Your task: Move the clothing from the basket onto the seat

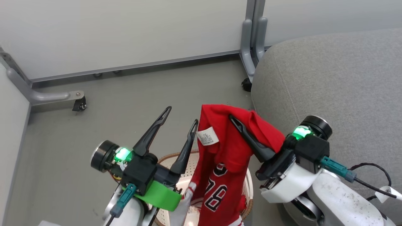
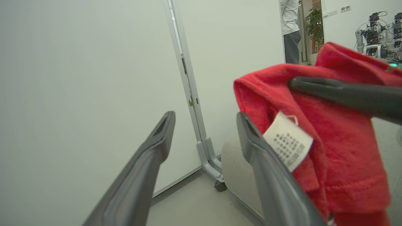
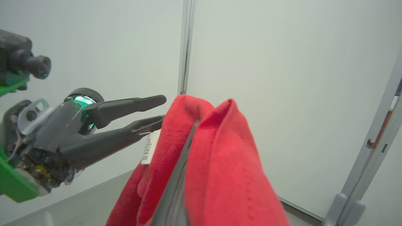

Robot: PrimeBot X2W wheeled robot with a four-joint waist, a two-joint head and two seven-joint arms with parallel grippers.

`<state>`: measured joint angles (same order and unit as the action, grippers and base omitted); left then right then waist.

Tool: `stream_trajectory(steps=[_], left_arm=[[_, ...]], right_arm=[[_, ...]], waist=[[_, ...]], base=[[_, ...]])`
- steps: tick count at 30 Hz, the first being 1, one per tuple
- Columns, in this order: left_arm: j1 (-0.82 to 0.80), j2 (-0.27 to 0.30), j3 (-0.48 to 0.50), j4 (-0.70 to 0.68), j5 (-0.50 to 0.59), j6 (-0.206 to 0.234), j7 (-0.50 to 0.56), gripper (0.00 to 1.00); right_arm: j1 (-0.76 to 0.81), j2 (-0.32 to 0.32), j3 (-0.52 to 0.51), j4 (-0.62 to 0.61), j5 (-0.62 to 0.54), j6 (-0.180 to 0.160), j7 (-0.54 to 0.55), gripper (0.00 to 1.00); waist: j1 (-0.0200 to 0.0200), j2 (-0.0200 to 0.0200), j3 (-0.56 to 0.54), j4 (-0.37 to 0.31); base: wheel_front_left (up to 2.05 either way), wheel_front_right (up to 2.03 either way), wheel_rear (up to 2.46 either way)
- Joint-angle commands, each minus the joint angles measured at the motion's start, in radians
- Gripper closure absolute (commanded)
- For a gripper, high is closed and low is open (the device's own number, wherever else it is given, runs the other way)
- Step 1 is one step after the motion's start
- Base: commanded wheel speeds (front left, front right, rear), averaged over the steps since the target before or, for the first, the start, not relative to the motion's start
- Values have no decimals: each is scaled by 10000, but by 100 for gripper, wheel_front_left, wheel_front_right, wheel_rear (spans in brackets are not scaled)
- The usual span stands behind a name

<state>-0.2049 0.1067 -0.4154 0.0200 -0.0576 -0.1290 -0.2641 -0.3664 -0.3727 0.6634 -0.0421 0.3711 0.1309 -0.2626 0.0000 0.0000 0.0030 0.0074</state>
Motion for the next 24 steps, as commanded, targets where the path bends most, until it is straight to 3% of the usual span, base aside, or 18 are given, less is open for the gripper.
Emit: stream_trajectory(steps=[1,21,24], left_arm=[[313,76,177,111,51,-19,-4,0],[2315,-231,2213,1593,-186,566,-4,0],[2464,-369,2509,1814,-381,487,-4,0]], right_arm=[[181,19,-227,-95,-125,-3,-34,100],[1517,553,-3019,-587,-1571,-3,-34,100],[1664,640,-3263,-611,-1668,-3,-34,100]], waist=[[0,0,-62,103],[0,0,-327,819],[0,0,-329,887]], base=[[0,0,0],[0,0,0],[0,0,0]])
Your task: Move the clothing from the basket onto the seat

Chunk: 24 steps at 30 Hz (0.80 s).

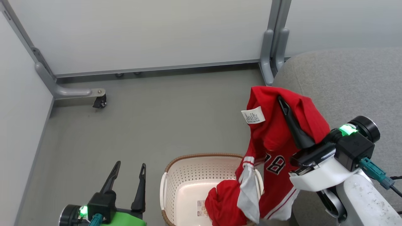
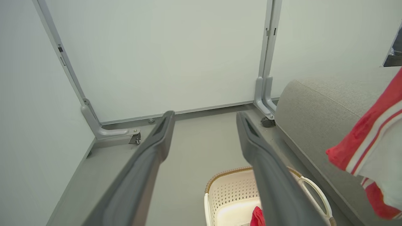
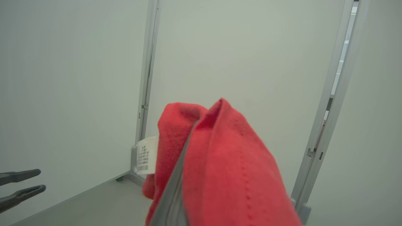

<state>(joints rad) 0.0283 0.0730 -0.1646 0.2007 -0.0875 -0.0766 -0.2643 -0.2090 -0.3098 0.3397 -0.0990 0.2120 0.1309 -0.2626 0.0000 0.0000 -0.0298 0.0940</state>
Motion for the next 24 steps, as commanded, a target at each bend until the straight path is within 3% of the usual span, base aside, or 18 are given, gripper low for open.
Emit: stream_trajectory(steps=[1,9,24], left_arm=[[197,-74,36,100,-95,-101,-2,0],[283,-184,303,479,11,-276,-2,0],[158,-221,475,480,-82,-221,-1,0]], right_arm=[[153,47,-113,-47,-95,-3,-34,100],[371,229,-422,-101,-186,-3,-34,100],[364,309,-576,-116,-404,-3,-34,100]], waist=[[0,0,-5,44],[0,0,13,116],[0,0,31,104]], base=[[0,0,0],[0,0,0],[0,0,0]])
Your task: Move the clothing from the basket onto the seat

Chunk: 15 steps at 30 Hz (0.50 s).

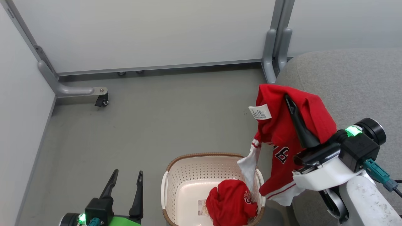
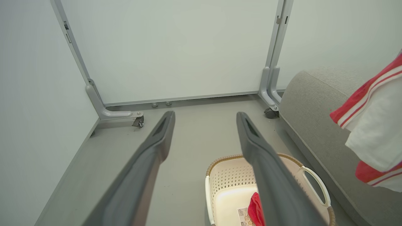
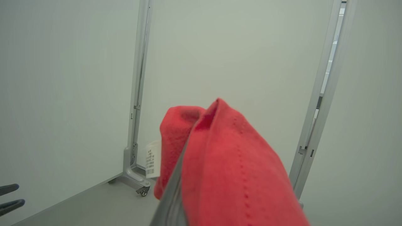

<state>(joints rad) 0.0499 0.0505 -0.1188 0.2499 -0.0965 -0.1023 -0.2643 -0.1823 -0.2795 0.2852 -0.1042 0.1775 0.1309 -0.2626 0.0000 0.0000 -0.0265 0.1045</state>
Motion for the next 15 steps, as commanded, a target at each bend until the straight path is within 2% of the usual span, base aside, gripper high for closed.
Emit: stream_trajectory(steps=[1,9,15], left_arm=[[-48,3,12,-12,24,36,-3,0],[-51,3,-20,-53,132,66,-1,0],[-91,4,-140,-90,32,112,-1,0]], right_arm=[[99,13,-30,-60,-57,-3,-34,100],[68,63,-98,-25,-122,-3,-34,100],[-98,14,-121,-83,-205,-3,-34,100]], waist=[[0,0,-4,-4],[0,0,1,-46],[0,0,94,-358]], base=[[0,0,0],[0,0,0],[0,0,0]])
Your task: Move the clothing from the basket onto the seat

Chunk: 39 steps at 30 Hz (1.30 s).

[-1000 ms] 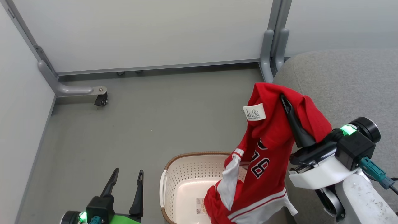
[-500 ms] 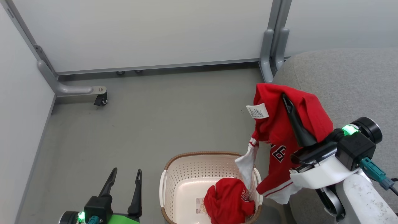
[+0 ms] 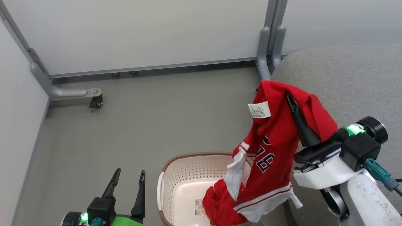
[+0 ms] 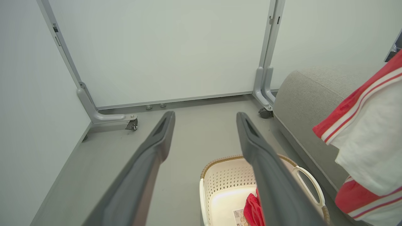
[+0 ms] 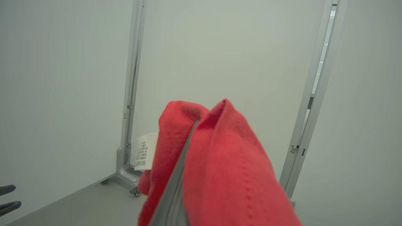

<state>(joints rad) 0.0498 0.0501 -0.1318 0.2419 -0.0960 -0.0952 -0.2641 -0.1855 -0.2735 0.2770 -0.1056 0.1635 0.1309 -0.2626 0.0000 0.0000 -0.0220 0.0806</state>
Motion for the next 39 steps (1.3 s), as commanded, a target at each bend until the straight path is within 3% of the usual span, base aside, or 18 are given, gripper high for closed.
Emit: stream_trajectory(steps=[1,10,28,39], left_arm=[[-112,9,-25,-14,-8,49,-5,0],[-318,10,-235,-78,-103,95,-5,0],[-948,17,-511,-27,-161,139,-5,0],[-1170,22,-496,36,169,-5,-3,0]], right_arm=[[-91,-59,-52,-79,-89,-3,-34,100],[-280,-191,-257,-229,-213,-3,-34,100],[-658,-233,-754,-392,-385,-5,-34,100],[-665,-74,-876,-411,-401,-6,-34,100]], waist=[[0,0,77,-221],[0,0,309,-1364],[0,0,898,-4422],[0,0,1172,-5497]], base=[[0,0,0],[0,0,0],[0,0,0],[0,0,0]])
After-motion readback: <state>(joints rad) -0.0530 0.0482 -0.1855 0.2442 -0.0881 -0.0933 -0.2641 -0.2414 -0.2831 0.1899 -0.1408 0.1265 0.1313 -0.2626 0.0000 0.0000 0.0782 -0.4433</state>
